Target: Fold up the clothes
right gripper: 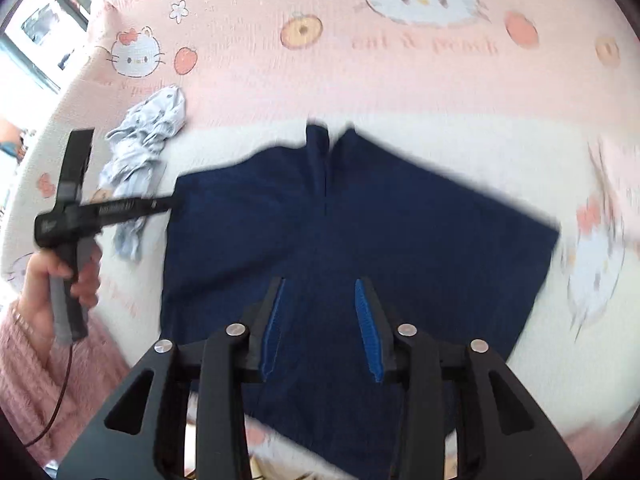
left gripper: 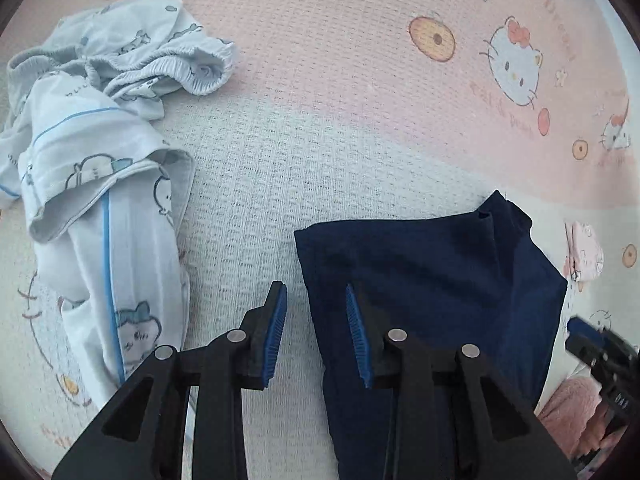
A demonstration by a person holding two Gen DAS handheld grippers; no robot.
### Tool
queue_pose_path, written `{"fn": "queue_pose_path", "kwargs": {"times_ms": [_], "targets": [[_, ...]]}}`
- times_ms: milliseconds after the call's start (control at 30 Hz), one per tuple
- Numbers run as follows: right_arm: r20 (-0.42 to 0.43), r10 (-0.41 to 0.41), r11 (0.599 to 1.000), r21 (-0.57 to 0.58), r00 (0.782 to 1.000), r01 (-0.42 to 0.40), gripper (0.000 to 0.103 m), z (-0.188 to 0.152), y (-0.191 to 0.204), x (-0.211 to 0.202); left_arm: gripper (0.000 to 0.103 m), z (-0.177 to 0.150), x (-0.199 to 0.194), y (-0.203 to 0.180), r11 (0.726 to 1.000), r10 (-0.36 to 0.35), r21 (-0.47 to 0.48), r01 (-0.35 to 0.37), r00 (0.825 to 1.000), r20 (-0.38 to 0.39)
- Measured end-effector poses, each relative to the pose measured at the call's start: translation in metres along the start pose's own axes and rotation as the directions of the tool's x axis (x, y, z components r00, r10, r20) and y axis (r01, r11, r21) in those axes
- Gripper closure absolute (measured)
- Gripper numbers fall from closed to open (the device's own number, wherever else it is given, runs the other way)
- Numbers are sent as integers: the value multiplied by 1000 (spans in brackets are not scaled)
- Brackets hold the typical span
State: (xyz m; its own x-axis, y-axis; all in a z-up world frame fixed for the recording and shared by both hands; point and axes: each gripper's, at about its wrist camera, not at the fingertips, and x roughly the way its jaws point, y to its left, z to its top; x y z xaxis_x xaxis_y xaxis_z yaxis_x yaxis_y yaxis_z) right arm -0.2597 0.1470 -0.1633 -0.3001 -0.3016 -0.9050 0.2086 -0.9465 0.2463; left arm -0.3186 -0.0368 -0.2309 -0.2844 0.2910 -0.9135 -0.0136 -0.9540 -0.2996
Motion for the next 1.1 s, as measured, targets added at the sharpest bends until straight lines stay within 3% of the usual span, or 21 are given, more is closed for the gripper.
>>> {"fn": "queue_pose_path", "kwargs": {"times_ms": [67, 133, 167, 233, 333, 400, 467, 600, 700, 733, 800, 867, 967, 1033, 1100], "targets": [[-7, -8, 999, -43, 1000, 7, 65, 24, 7, 16, 72, -3, 4, -2, 999, 18, 30, -19, 1000, 23], [-35, 5, 996, -87, 999, -8, 65, 35, 13, 35, 86, -3, 5, -9, 991, 89, 97, -93, 995, 47], [-52, 4, 993, -118, 999, -10, 65, 36, 20, 43, 88, -2, 6, -11, 983, 122, 131, -129, 991, 59], [-87, -12, 982, -188, 996, -5, 65, 42, 31, 63, 88, 0, 8, -17, 960, 189, 192, -203, 978, 86], [-107, -100, 967, -244, 989, 71, 67, 54, 31, 92, 88, 6, 9, -11, 956, 202, 198, -216, 975, 90], [-67, -49, 980, -197, 997, 35, 67, 61, 23, 90, 86, 9, 7, -5, 955, 211, 191, -226, 973, 95], [-25, -34, 992, -119, 999, 30, 67, 66, 8, 86, 85, 9, -1, -2, 959, 199, 185, -217, 974, 109], [29, 55, 997, 46, 998, -57, 67, 68, -14, 73, 85, 8, -17, 2, 967, 166, 173, -189, 976, 141], [48, 72, 997, -22, 996, -71, 65, 62, 3, 61, 85, 4, -20, -10, 963, 109, 230, -139, 985, 136], [5, 78, 996, -41, 997, -77, 65, 61, 10, 64, 85, 4, -19, -13, 962, 86, 247, -114, 989, 118], [-106, 25, 997, -72, 994, -33, 65, 56, 20, 79, 85, -2, -13, -12, 957, 110, 260, -129, 990, 86], [-86, -25, 995, -101, 996, 17, 65, 56, 19, 84, 85, -9, -6, -10, 950, 144, 270, -154, 988, 55], [-35, -94, 986, -139, 995, 88, 67, 58, 15, 89, 85, -2, -14, 6, 967, 137, 208, -148, 988, 69], [-2, -109, 990, -87, 994, 108, 67, 65, 4, 86, 85, 1, -23, 17, 986, 63, 149, -77, 993, 96], [13, -97, 995, -28, 995, 98, 66, 69, 0, 78, 85, 0, -32, 16, 986, 18, 160, -40, 991, 134]]}}
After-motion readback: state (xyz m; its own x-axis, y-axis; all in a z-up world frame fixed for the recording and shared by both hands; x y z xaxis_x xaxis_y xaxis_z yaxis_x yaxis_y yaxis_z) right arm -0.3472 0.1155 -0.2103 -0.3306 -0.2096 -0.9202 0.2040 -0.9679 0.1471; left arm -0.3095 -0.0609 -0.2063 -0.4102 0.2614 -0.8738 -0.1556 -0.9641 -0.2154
